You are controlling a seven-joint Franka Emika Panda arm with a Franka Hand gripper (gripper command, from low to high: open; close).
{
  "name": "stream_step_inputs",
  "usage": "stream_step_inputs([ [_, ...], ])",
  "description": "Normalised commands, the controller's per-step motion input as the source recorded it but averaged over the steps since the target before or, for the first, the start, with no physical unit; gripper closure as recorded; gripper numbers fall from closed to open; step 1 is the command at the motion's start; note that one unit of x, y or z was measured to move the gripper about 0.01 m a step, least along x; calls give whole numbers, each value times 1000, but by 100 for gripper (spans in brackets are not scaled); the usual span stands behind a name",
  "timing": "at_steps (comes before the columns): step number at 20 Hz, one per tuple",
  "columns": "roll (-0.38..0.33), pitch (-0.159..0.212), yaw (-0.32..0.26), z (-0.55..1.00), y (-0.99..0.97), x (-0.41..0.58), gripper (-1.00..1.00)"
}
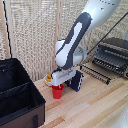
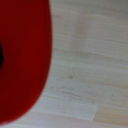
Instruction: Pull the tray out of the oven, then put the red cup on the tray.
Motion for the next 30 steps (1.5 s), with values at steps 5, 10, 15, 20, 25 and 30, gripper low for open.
stream_step_inputs([
  [5, -6, 0, 17, 0, 39, 0, 100],
  [10, -2, -30, -4, 0, 57, 21, 100],
  [15, 0, -65, -37, 0, 75, 3, 100],
  [20, 0, -32, -117, 46, 146, 123, 100],
  [25, 0, -2, -272, 290, 189, 198, 100],
  [30, 0, 0, -278, 407, 225, 131, 100],
])
